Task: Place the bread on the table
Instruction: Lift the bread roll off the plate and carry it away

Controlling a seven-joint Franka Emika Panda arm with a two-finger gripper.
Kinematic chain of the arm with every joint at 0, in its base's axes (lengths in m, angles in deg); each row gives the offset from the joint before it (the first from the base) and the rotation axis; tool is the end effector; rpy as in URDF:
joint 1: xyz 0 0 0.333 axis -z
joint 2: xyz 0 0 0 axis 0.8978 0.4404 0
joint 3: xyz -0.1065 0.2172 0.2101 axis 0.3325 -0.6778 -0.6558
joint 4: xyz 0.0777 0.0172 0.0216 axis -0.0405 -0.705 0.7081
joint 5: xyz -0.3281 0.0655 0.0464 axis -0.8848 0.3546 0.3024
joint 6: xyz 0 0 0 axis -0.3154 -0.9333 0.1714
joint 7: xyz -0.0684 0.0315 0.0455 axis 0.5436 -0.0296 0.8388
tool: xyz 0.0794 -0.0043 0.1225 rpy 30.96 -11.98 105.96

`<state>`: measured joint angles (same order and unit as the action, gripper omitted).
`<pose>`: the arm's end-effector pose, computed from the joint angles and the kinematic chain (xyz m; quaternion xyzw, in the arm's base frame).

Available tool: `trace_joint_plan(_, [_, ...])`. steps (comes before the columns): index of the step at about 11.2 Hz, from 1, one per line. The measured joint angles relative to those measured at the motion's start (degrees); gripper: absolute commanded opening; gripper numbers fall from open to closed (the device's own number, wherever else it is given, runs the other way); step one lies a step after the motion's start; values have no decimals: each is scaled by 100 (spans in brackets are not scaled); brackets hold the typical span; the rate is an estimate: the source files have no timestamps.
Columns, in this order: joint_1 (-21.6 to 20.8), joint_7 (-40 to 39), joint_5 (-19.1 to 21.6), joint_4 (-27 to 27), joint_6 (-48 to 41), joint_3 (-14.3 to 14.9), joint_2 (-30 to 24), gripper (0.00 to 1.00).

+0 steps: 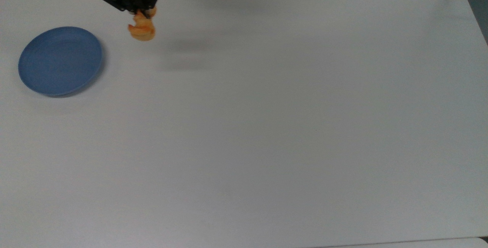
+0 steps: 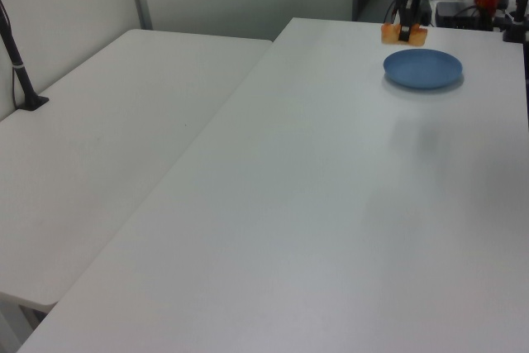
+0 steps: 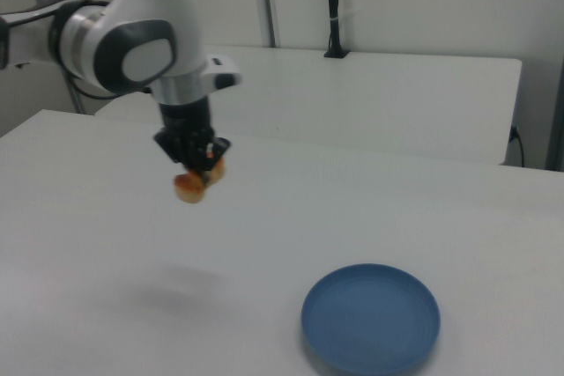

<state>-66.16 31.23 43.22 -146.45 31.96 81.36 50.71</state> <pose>0.5199 -0.0735 0.5035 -0.9968 -0.0613 -0.0356 0.0365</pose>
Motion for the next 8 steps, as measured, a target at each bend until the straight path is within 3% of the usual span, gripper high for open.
trace_joint_plan(2, [-50,540,-173,-294,-12,-745,-74,6])
trace_joint_plan(3, [-147,666,-241,-490,-12,-984,-66,6])
trace_joint_plan(5, [-326,971,-288,-827,115,-1255,-38,6])
trace_joint_plan(8, [-648,1527,-527,-1195,628,-1345,222,6])
